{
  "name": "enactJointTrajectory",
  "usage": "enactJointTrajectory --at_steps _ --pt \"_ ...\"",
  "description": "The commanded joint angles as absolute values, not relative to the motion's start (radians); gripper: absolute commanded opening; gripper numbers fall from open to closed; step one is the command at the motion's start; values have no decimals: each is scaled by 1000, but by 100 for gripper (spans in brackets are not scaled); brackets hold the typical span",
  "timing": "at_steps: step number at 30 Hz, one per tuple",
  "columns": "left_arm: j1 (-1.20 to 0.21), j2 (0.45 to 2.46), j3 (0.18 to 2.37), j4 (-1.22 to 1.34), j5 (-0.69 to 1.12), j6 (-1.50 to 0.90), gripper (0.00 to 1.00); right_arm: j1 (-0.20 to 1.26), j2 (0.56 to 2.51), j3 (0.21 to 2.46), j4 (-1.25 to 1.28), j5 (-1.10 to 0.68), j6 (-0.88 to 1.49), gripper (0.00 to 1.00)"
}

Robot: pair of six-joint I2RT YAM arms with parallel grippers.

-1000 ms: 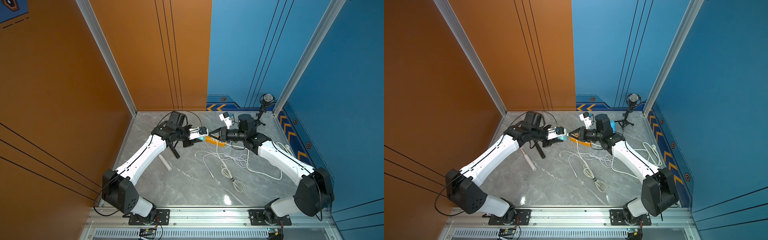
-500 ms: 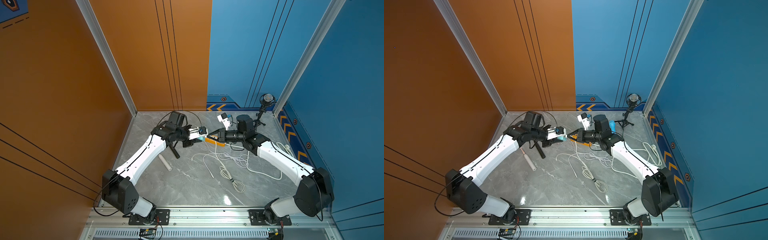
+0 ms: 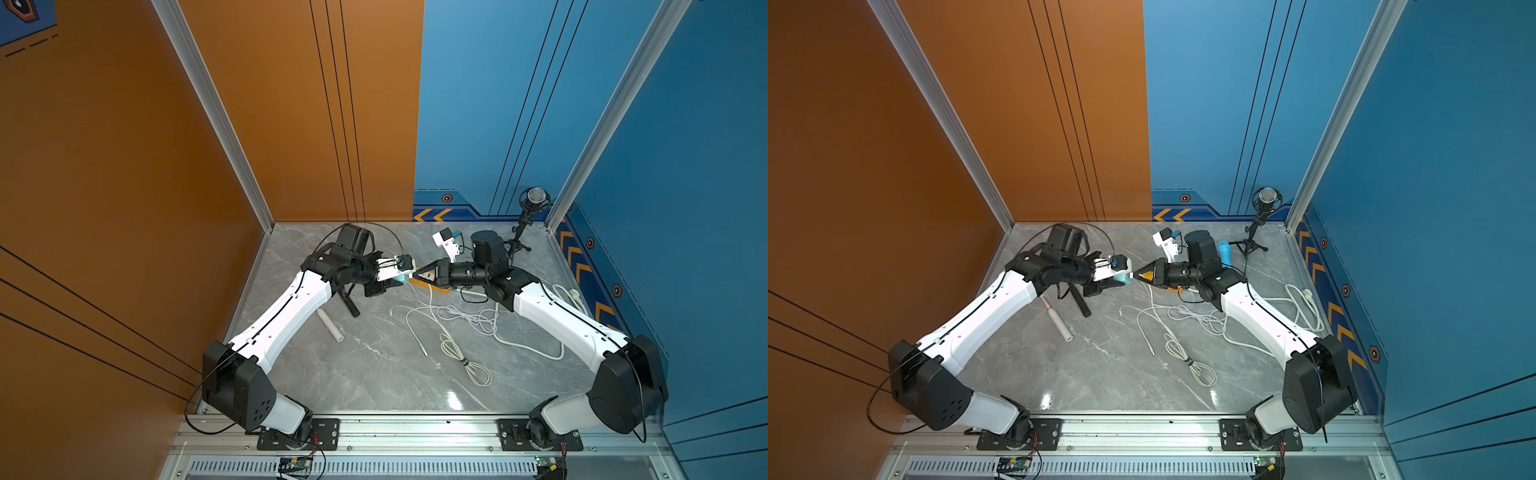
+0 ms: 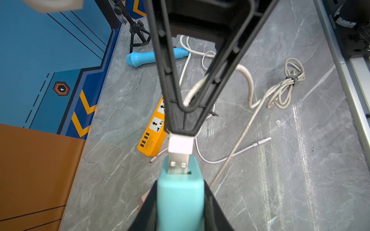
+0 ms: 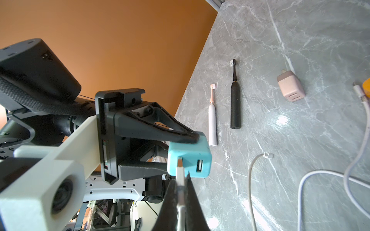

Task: Charge the electric toothbrush
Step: Insert the charging cable into the plug.

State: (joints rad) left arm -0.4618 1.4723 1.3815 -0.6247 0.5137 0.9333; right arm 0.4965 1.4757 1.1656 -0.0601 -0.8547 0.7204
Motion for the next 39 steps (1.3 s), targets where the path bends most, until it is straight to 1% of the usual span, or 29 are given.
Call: enactJointTrajectory --at_steps 1,5,10,13,14,16,21,24,27,31,33,36,39 --pt "-494 1422 1386 -557 554 919 10 510 1488 1161 -112 -867 726 0" --pt "-492 1412 1366 -517 534 908 9 517 1481 1157 -153 -881 703 0" --pt "-502 1407 1361 -510 576 907 10 517 1474 1158 -169 -881 689 0" --pt "-532 1403 1355 -513 580 918 9 518 1477 1173 -173 -884 683 0" --pt "-545 1404 1357 -510 574 920 7 523 1478 1177 -179 -886 671 0" --pt "-568 1411 1368 -510 581 919 0 533 1487 1194 -209 -894 632 0" --pt "-628 1424 1416 -511 581 921 0 552 1509 1206 -233 -945 593 0" --pt "-646 1412 1423 -479 607 892 0 557 1516 1206 -270 -904 563 0" --pt "-670 1395 1410 -418 618 859 0 567 1525 1171 -200 -841 593 0" --pt "-672 1397 1374 -419 538 855 0 546 1499 1149 -173 -811 597 0" --pt "-654 1397 1302 -442 411 870 0 509 1439 1133 -231 -769 551 13" --pt "-617 1450 1237 -550 229 905 0 456 1341 1110 -336 -697 477 21" --pt "-588 1528 1201 -641 137 890 0 432 1257 1079 -353 -649 463 28"
